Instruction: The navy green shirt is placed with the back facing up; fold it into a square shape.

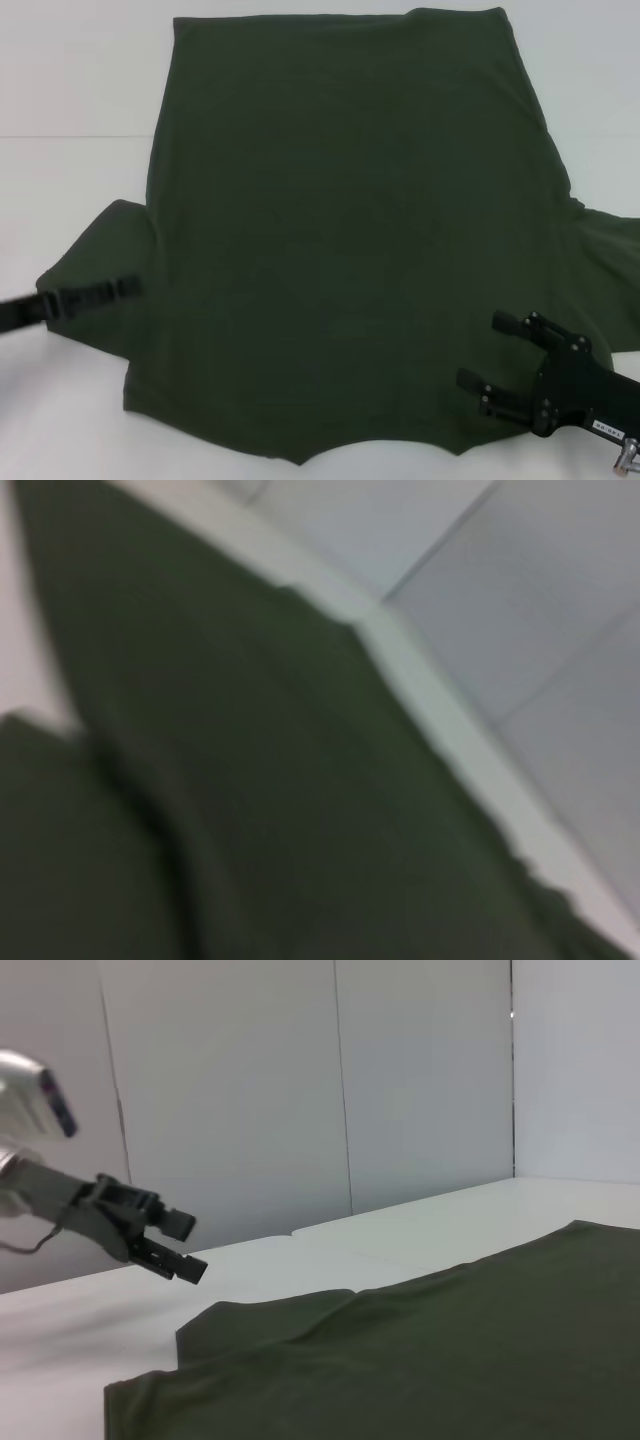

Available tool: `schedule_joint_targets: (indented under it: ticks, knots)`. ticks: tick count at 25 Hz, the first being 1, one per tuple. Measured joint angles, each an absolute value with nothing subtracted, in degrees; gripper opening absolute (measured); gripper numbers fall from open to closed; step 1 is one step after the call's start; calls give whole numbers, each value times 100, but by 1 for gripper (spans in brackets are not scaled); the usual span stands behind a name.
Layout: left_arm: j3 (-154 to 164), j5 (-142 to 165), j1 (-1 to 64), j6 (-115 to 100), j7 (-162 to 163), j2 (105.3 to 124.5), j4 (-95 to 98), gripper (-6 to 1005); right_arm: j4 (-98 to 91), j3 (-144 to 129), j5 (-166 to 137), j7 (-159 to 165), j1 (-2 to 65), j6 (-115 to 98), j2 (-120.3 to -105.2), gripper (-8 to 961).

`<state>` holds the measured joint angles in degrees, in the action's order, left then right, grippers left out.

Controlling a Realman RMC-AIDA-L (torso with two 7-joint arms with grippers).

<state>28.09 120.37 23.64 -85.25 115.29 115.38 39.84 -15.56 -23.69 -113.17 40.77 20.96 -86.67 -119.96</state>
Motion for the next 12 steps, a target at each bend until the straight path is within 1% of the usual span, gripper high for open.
schedule_joint_targets:
  ticks: [3, 5, 8, 12]
  knots:
    - [2807, 12738, 2682, -8399, 12560, 11159, 4004, 873, -1554, -2376, -11320, 4078, 2095, -8667, -11997, 914]
    - [2806, 13179, 2883, -8332, 13076, 10993, 4016, 873, -1550, -2383, -11321, 4078, 2086, -8667, -11998, 914]
    - [2800, 13752, 3114, -8105, 13519, 10884, 4022, 873, -1543, -2414, -11321, 4078, 2076, -8669, -12003, 915]
    - [2825, 14070, 3225, -7659, 13737, 10865, 3977, 873, -1505, -2442, -11321, 4078, 2074, -8673, -12006, 915]
